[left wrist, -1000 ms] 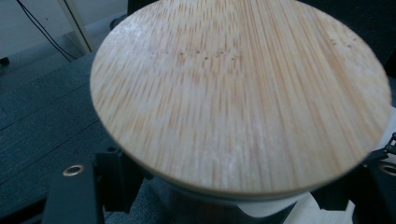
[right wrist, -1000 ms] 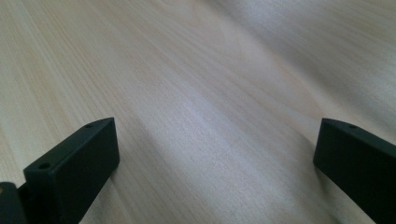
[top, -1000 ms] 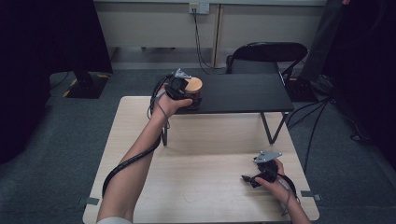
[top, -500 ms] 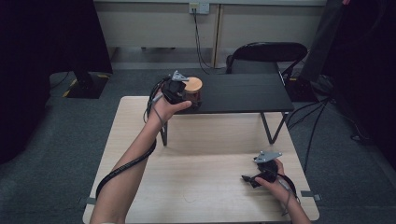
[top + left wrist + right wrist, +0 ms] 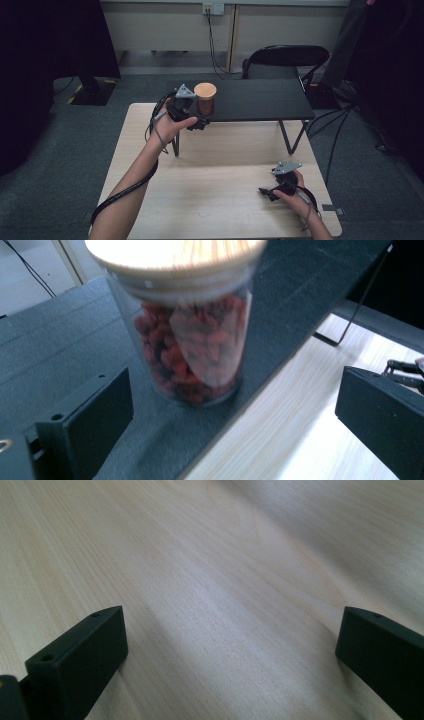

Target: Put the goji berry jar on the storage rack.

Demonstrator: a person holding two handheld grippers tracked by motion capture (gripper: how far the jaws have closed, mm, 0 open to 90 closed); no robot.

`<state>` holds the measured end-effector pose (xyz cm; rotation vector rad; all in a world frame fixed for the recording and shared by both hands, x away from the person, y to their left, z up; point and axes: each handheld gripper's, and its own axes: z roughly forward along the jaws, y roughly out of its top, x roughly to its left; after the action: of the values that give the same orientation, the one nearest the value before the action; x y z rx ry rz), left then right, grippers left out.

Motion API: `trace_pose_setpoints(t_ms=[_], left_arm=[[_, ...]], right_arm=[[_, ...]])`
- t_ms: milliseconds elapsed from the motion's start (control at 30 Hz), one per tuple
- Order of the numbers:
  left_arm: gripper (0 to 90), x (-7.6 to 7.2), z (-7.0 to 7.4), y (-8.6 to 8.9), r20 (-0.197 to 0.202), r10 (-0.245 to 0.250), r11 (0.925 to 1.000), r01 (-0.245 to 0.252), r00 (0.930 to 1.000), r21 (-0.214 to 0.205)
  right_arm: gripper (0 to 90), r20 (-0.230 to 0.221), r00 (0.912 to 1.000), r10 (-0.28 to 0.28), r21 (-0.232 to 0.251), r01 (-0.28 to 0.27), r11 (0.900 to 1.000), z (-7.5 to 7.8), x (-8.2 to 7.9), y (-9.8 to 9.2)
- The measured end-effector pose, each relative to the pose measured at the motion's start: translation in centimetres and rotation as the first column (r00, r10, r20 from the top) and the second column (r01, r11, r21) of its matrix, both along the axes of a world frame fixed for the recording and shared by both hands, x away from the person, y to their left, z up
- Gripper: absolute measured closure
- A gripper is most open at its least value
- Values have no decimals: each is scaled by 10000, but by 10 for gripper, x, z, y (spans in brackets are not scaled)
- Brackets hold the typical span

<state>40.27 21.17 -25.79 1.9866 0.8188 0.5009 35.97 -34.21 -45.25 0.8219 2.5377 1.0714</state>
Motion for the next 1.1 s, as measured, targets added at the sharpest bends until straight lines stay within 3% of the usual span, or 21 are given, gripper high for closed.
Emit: trace_pose_setpoints(t_ms=[167, 567, 833, 1100], left_arm=[[16, -6, -11, 8, 31, -119, 9996, 120, 9999, -247], [17, -30, -27, 15, 211, -409, 9991, 410, 9989, -44], [20, -41, -45, 25, 67, -376, 9991, 378, 9993, -166], [24, -45, -64, 33, -334, -540, 9984, 533, 9980, -198]], right_arm=[[0, 0, 10000, 1, 0, -1, 10000, 0, 0, 0], [0, 1, 10000, 0, -1, 0, 10000, 0, 0, 0], [0, -1, 10000, 0, 0, 0, 10000, 0, 0, 0], [0, 4, 10000, 0, 1, 0, 10000, 0, 0, 0]])
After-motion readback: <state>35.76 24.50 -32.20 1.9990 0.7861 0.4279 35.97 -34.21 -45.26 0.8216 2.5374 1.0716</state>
